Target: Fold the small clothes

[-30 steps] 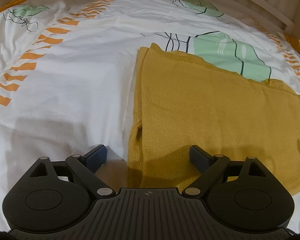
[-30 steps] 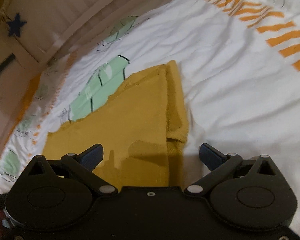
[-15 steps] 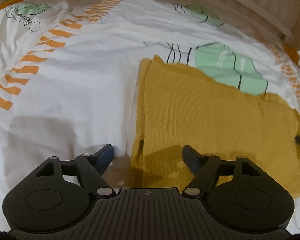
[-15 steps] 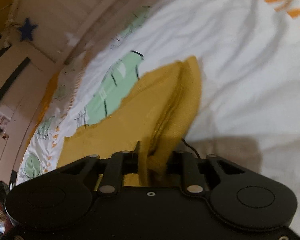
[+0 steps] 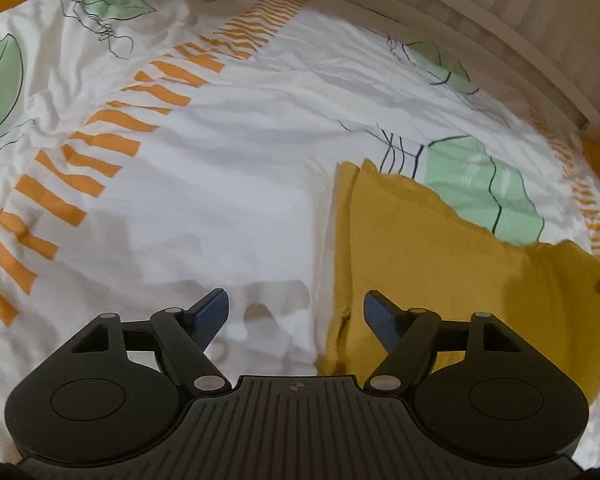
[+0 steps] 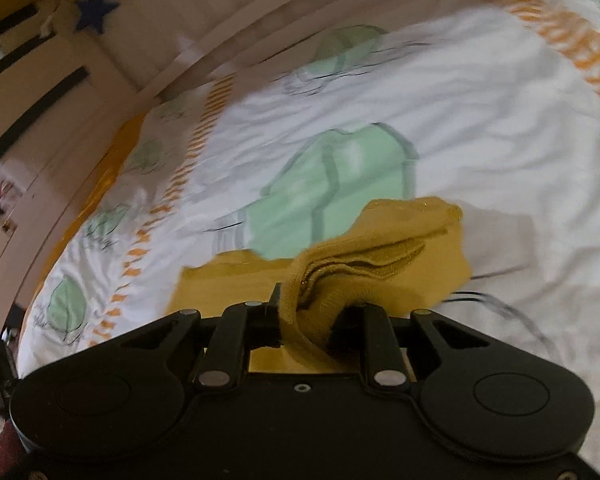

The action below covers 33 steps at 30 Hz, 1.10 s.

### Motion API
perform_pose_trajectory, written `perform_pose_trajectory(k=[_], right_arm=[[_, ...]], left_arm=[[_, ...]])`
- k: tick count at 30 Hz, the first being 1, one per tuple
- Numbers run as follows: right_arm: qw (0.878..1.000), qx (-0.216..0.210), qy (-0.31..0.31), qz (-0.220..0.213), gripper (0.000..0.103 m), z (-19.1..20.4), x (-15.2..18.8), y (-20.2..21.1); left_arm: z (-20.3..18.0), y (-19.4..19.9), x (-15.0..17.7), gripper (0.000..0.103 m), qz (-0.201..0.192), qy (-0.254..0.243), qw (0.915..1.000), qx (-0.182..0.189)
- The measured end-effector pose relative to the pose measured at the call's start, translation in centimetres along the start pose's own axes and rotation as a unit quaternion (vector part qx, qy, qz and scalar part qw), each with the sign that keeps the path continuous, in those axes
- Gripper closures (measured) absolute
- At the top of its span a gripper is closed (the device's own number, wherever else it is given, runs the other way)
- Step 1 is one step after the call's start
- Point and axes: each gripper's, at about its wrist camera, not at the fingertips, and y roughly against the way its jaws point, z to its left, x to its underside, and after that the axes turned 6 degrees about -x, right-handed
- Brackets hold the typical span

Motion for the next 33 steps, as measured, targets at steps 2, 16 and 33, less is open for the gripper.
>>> perform_pose_trajectory(k=[2,16,33], right_arm=[[1.0,-0.005,0.011,0.011,0.075,1.9,0.1,-1.5],[0.996,-0.008,0.074,0.054,0.076,11.5,4.0,-10.5],[0.981,-0.02,0.178,0.071,0.037,16.3,8.0,-12.8]], left_arm=[[0.6,0.4,-0.3,0.029,-0.003,0.002,1.0,0.002],[4.4,0.4,-1.1,0.029,0.004,0.035,0.9993,-0.01],[5.5,0.7,-1.4,0.029,0.002,0.053,0.9986,-0.006]])
